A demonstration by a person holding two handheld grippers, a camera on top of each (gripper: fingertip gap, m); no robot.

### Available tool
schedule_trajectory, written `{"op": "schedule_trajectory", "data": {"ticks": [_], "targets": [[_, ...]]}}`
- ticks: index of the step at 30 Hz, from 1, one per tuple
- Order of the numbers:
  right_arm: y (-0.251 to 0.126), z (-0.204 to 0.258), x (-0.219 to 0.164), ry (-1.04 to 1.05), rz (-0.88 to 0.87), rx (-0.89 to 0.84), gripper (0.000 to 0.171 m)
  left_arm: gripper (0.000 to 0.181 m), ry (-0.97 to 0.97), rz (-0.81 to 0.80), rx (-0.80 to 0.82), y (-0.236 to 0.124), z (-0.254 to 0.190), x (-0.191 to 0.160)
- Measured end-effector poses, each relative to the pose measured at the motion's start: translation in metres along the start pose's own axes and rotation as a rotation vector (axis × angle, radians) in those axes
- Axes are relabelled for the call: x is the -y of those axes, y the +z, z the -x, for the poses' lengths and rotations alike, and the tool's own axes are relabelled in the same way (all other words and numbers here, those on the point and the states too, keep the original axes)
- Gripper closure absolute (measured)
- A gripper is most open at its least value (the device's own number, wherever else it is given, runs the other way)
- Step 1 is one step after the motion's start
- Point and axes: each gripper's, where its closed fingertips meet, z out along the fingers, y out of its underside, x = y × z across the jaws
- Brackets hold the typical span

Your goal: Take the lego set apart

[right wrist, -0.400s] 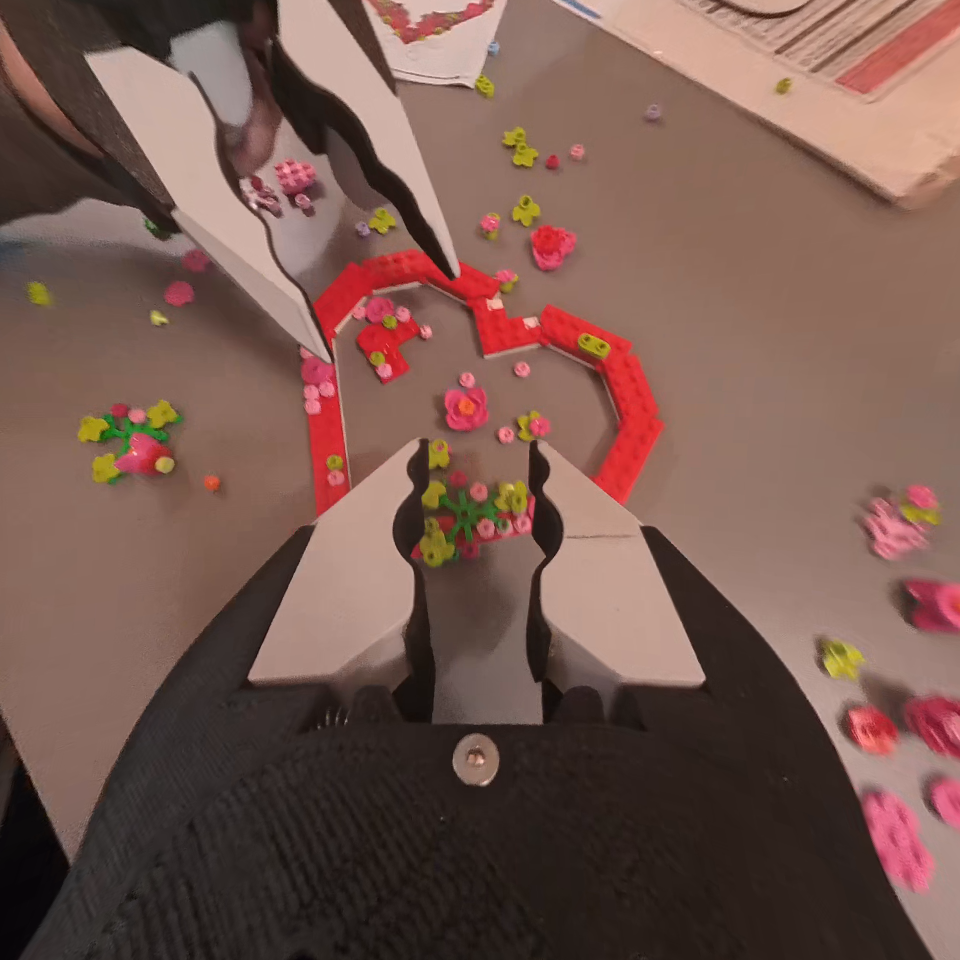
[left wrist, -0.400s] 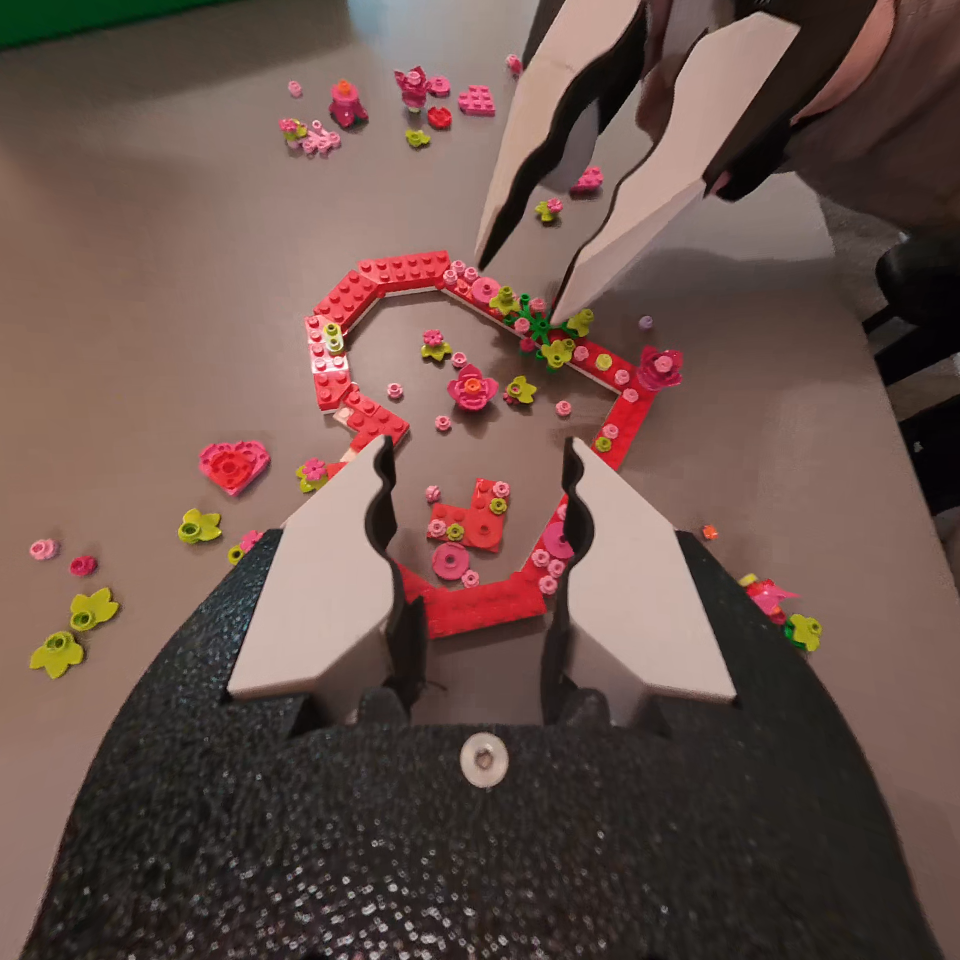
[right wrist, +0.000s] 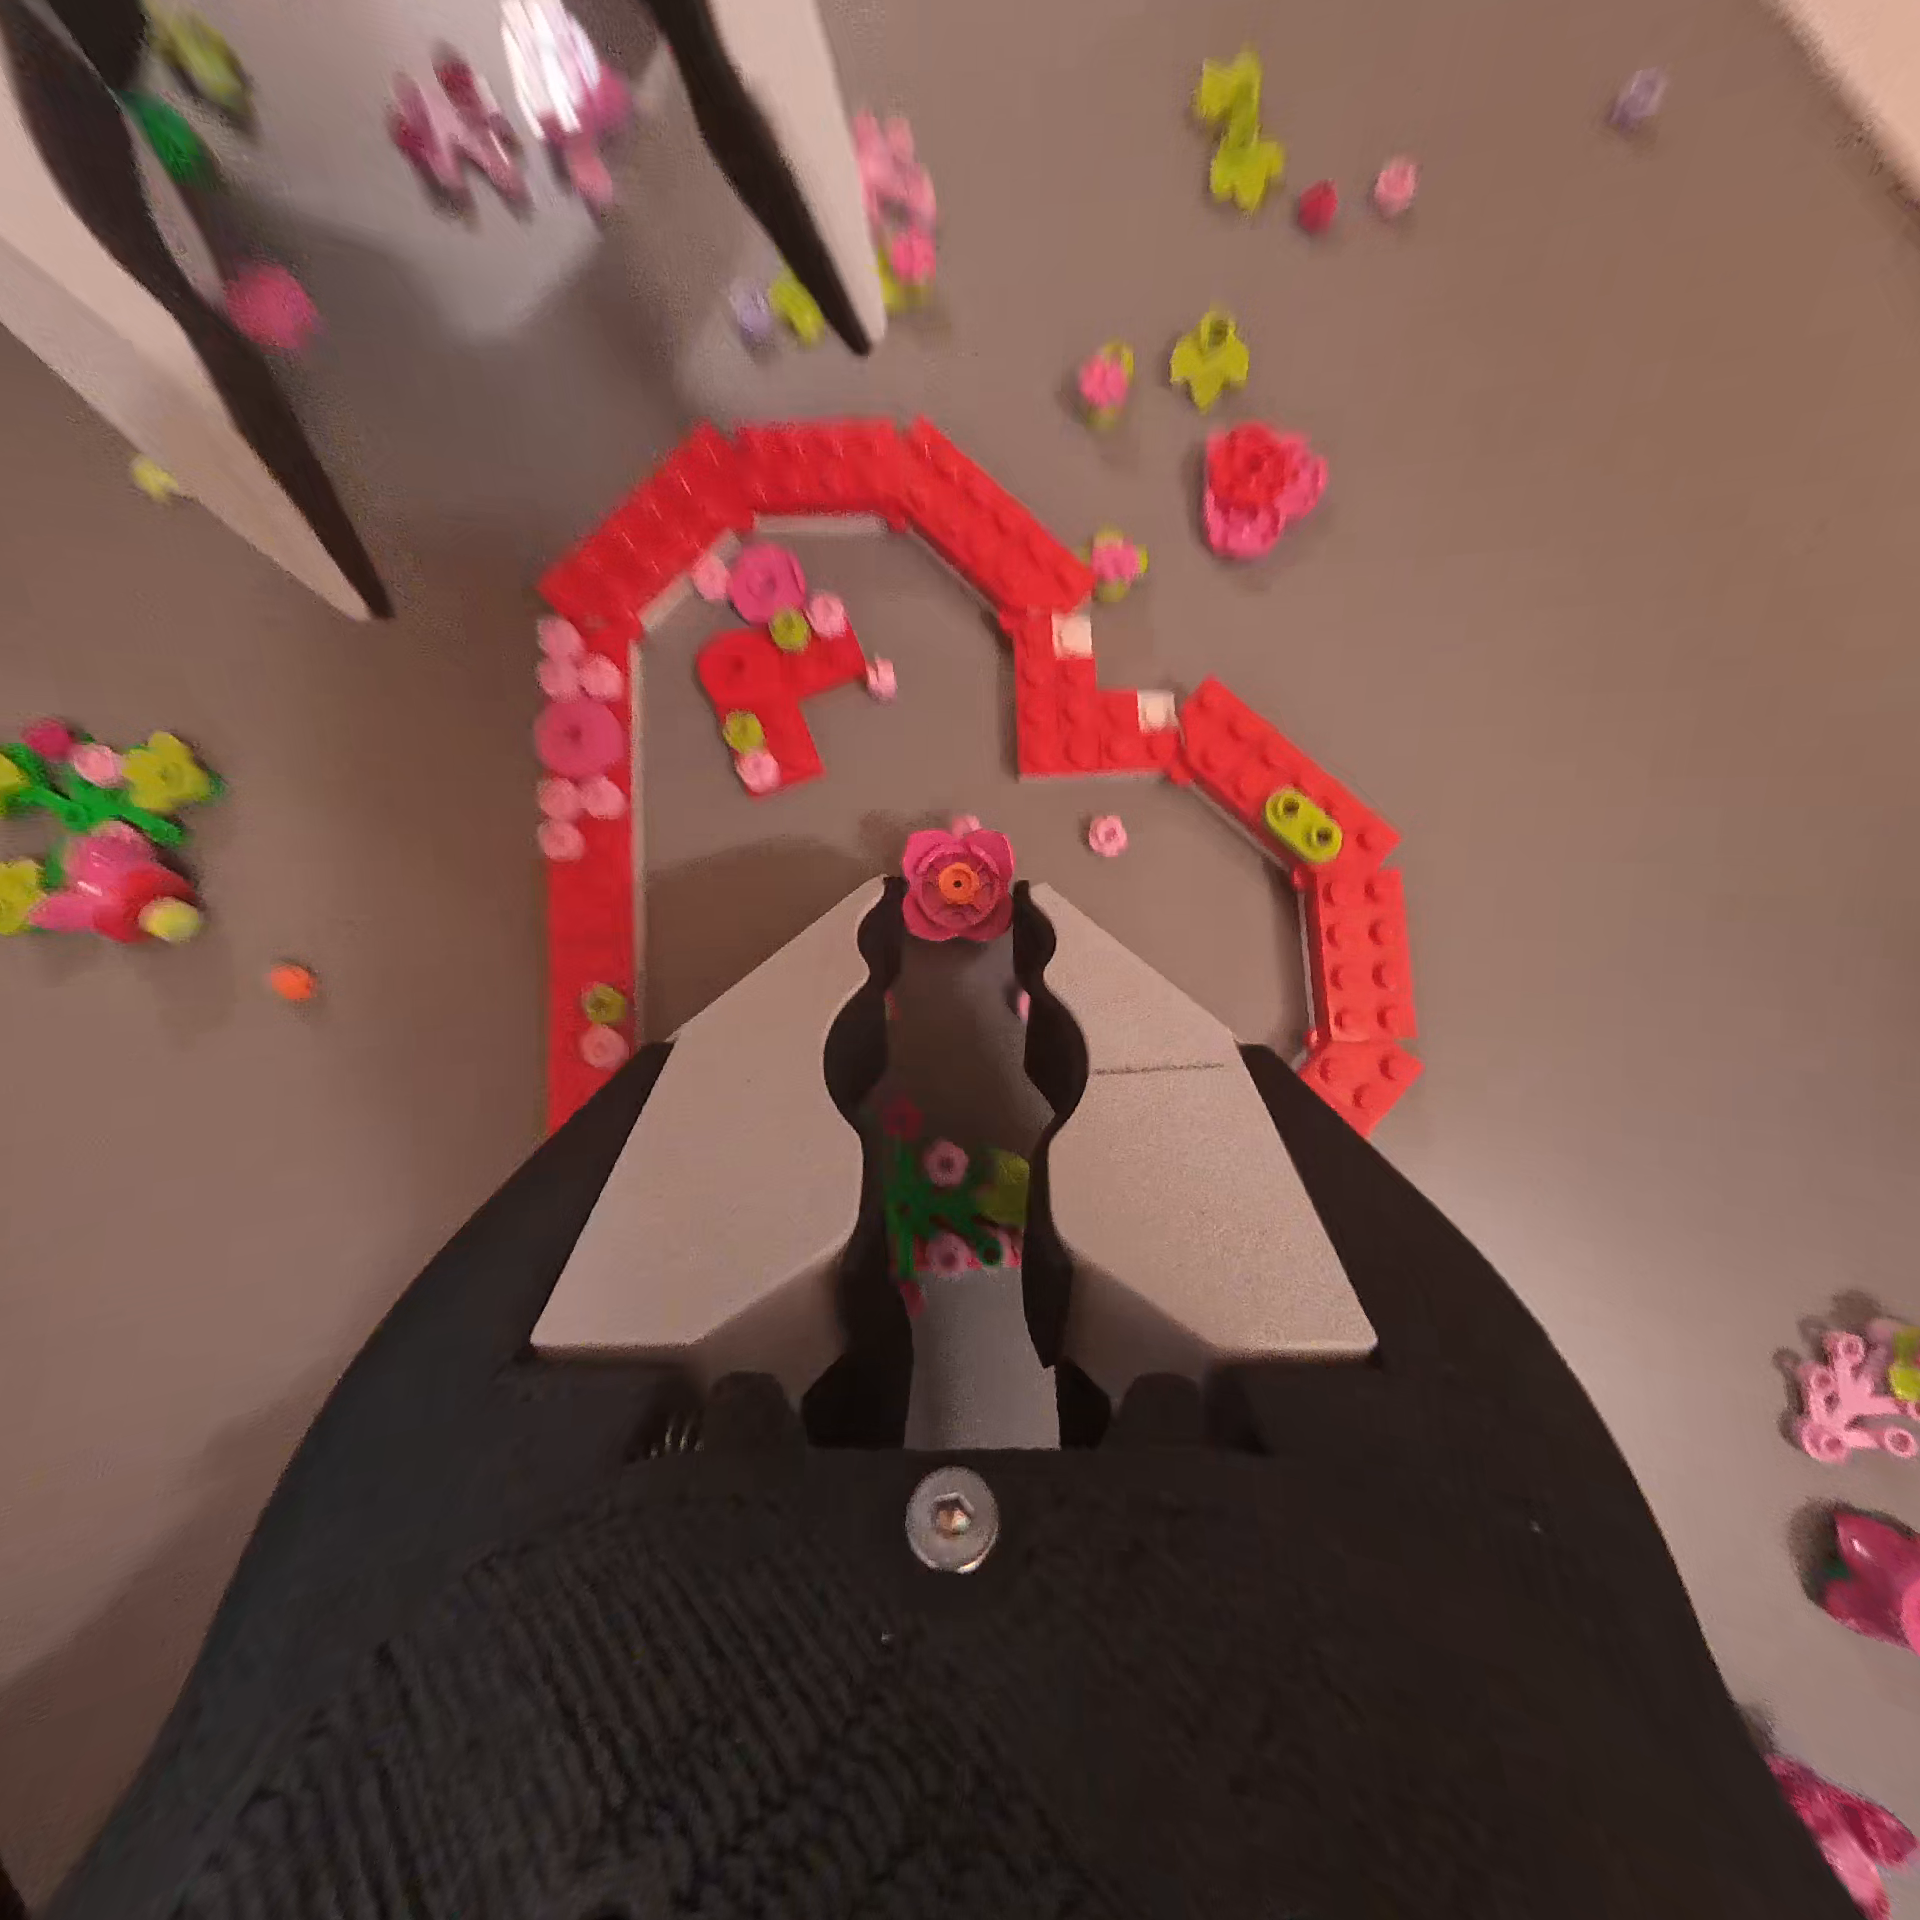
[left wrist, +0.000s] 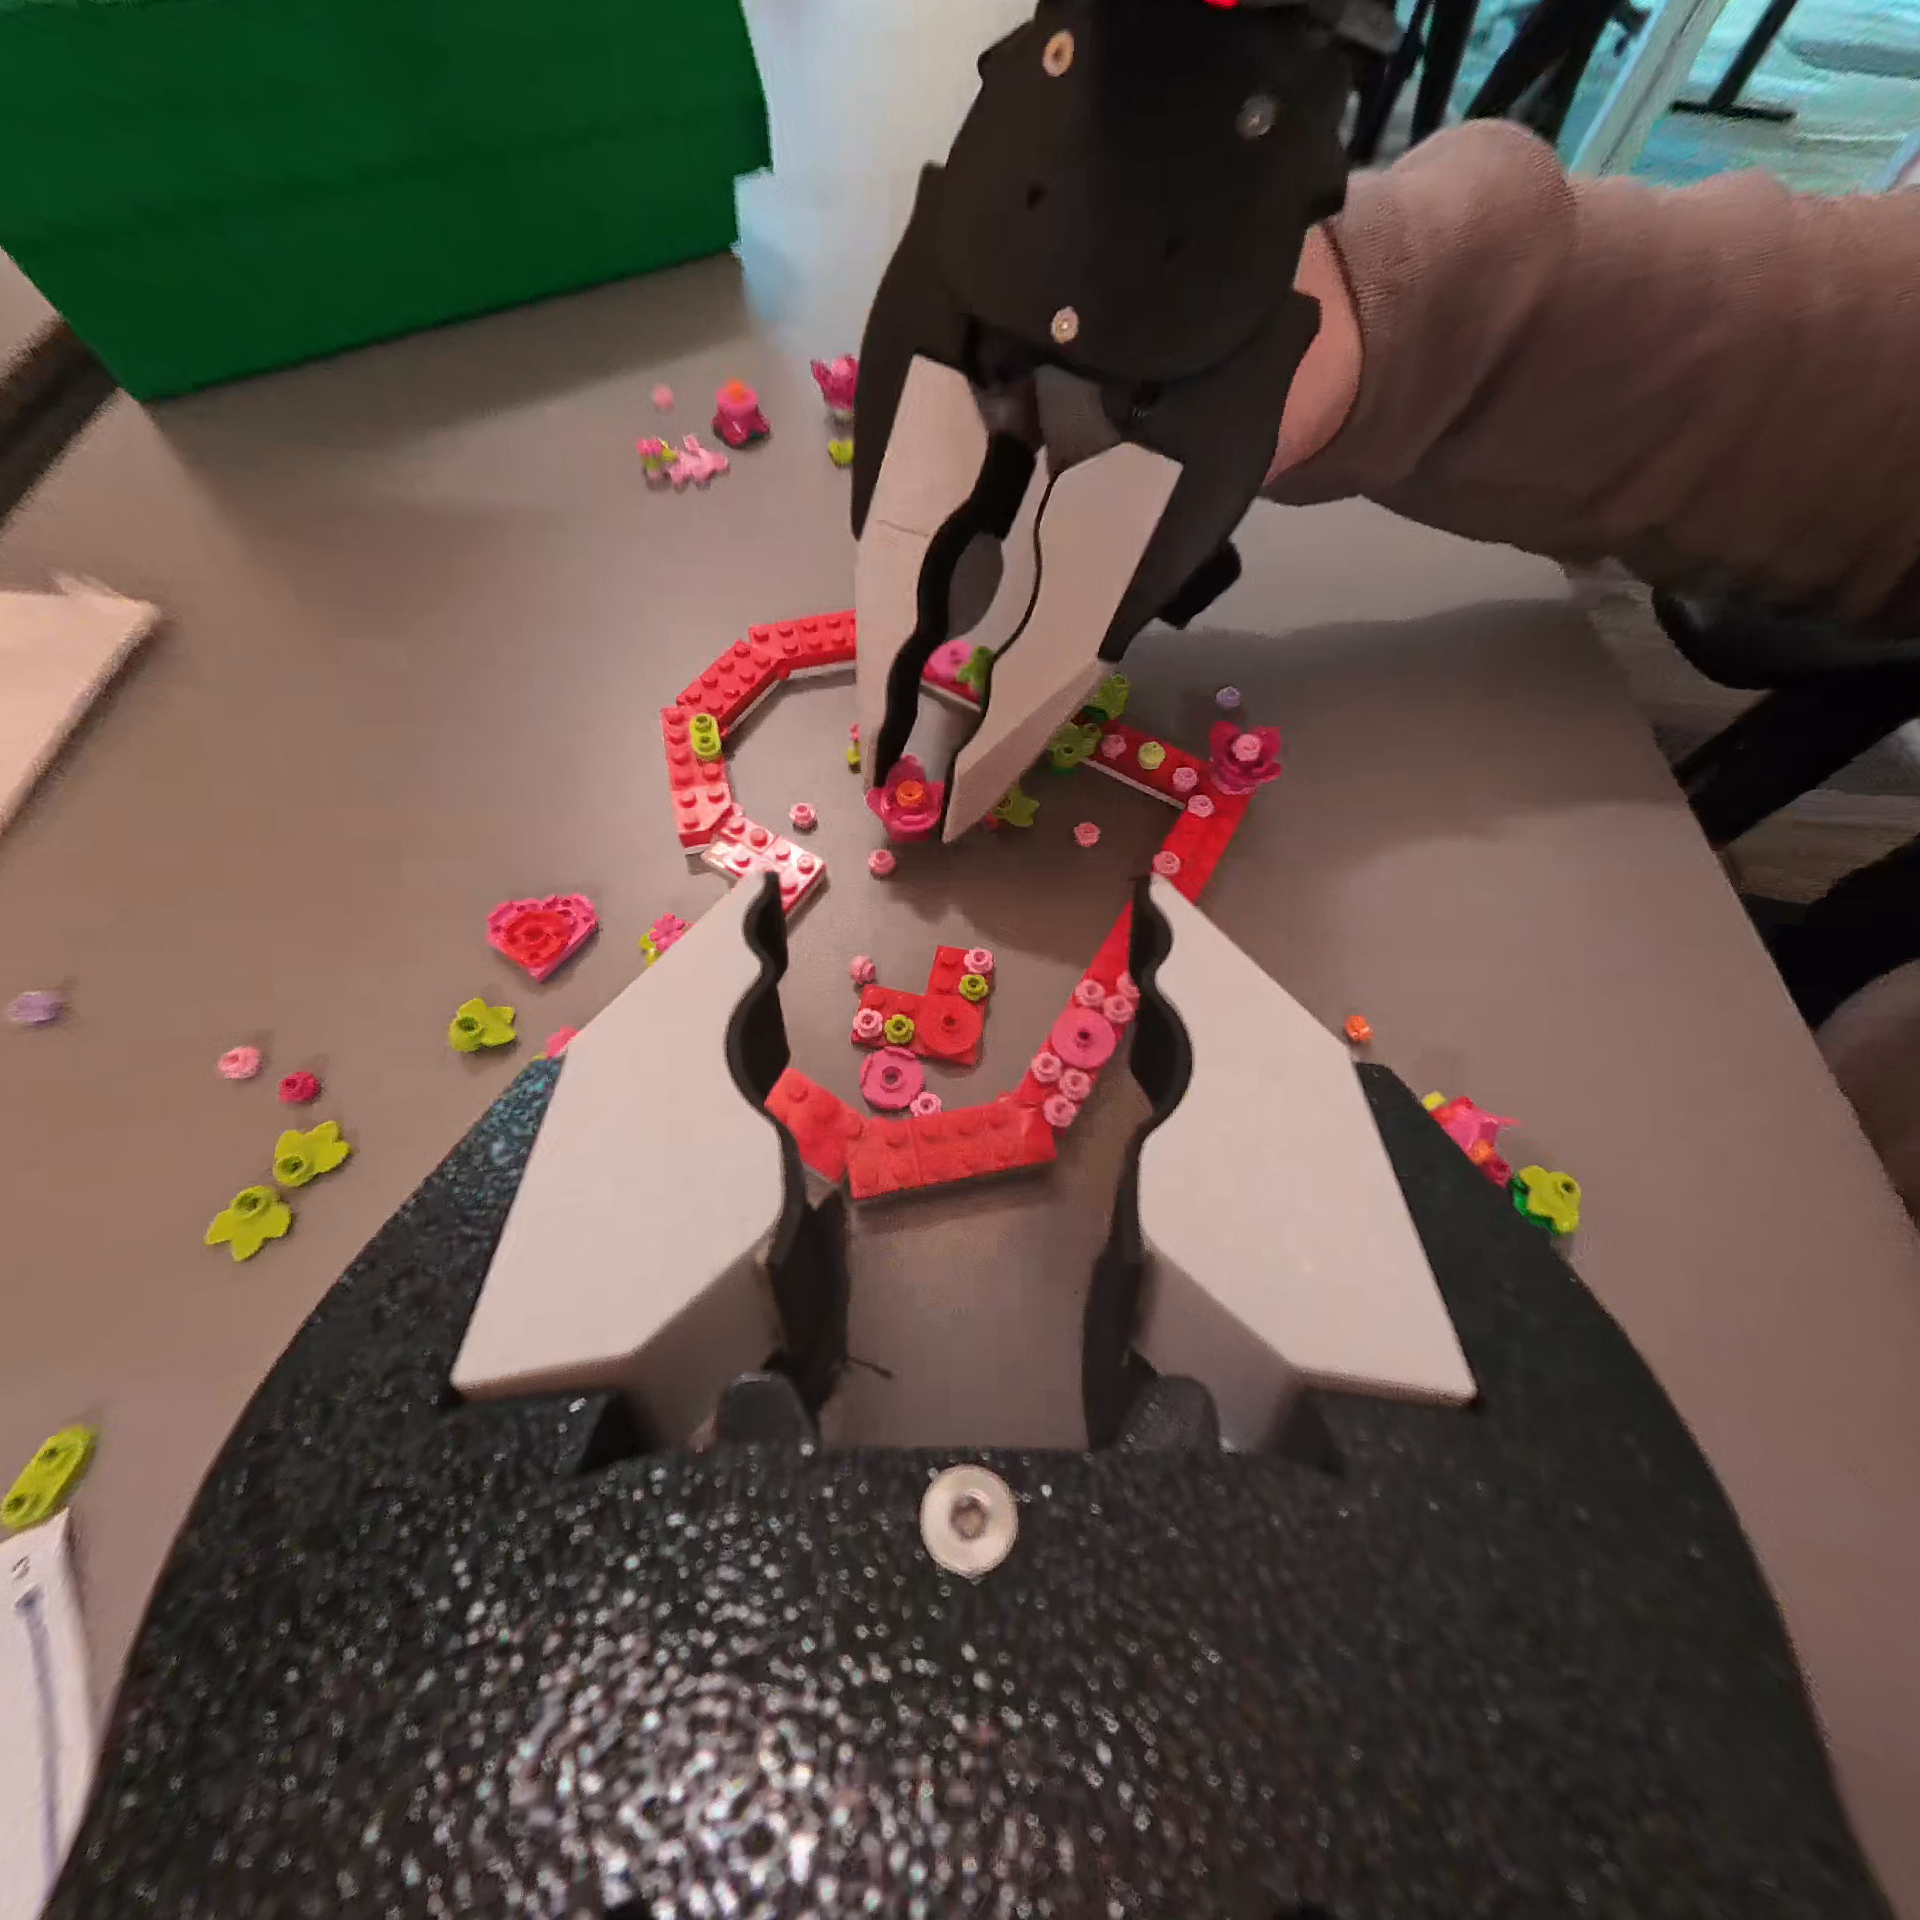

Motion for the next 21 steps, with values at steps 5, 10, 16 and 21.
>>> {"op": "schedule_trajectory", "data": {"ticks": [5,10,16,21], "targets": [[-0.025,0.064,0.102,0.074,-0.494,0.271,0.151,0.116,0.189,-0.186,0.263,-0.055,-0.010,0.004],[-0.016,0.120,0.162,0.121,-0.682,0.553,0.151,0.149,0.331,-0.350,0.586,-0.116,-0.009,0.000],[0.016,0.144,0.181,0.146,-0.676,0.632,0.151,0.154,0.424,-0.404,0.626,-0.142,-0.021,-0.013],[0.011,0.138,0.180,0.250,-0.774,0.658,0.152,0.164,0.527,-0.401,0.652,-0.139,-0.020,-0.010]]}}
